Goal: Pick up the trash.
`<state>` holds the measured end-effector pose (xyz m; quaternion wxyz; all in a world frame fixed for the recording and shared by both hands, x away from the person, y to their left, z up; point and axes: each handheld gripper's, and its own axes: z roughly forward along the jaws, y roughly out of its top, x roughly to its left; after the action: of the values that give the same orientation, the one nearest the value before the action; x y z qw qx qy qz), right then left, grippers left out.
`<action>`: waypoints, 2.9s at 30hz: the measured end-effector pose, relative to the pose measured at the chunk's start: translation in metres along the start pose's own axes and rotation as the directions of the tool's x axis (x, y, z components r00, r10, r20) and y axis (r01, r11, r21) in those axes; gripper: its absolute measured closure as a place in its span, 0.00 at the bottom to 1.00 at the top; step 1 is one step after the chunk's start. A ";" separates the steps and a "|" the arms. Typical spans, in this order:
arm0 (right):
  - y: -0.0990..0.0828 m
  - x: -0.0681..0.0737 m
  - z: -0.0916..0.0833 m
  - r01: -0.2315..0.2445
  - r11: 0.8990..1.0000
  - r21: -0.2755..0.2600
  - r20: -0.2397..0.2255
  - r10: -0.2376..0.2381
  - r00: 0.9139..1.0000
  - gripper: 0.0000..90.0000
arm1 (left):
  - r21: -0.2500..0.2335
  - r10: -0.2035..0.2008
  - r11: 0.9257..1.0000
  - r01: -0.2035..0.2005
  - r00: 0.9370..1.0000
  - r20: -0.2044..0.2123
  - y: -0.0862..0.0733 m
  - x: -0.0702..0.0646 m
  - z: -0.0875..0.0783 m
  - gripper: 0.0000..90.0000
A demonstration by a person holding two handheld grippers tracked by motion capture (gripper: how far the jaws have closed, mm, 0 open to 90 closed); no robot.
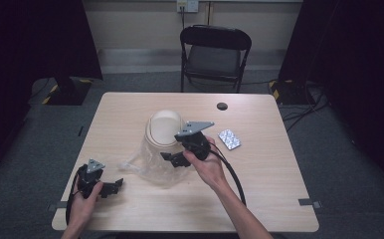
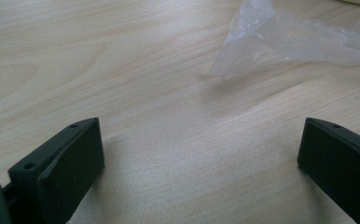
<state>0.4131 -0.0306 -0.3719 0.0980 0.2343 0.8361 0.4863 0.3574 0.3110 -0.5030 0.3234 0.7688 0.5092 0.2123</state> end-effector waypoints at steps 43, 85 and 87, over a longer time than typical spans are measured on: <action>0.015 0.008 0.031 0.010 1.000 -0.022 0.027 -0.010 1.000 0.20 | 0.000 0.000 1.000 0.000 1.000 0.000 0.000 0.000 0.000 0.00; -0.099 -0.100 -0.068 -0.234 0.972 -0.001 0.311 0.223 0.924 0.21 | 0.000 0.000 1.000 0.000 1.000 0.000 0.000 0.000 0.000 0.00; -0.109 -0.109 -0.069 -0.260 0.966 0.009 0.330 0.242 0.912 0.21 | 0.000 0.000 1.000 0.000 1.000 0.000 0.000 0.000 0.000 0.00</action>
<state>0.4491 -0.1820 -0.4377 0.1653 0.4193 0.7839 0.4270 0.3574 0.3110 -0.5031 0.3235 0.7688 0.5091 0.2122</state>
